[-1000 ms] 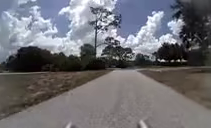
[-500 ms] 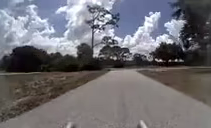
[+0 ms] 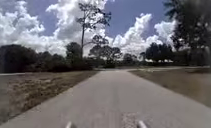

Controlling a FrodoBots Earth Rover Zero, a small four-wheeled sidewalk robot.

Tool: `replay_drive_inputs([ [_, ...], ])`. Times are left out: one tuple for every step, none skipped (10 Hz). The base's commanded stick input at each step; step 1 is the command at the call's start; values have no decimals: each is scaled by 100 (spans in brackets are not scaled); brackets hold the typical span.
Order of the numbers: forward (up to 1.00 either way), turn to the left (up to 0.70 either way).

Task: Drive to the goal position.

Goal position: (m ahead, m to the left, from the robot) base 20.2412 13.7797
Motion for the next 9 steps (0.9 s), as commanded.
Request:
replay_drive_inputs([
  [100,0],
  [100,0],
  [100,0],
  [100,0],
  [100,0],
  [100,0],
  [100,0],
  [100,0],
  [100,0],
])
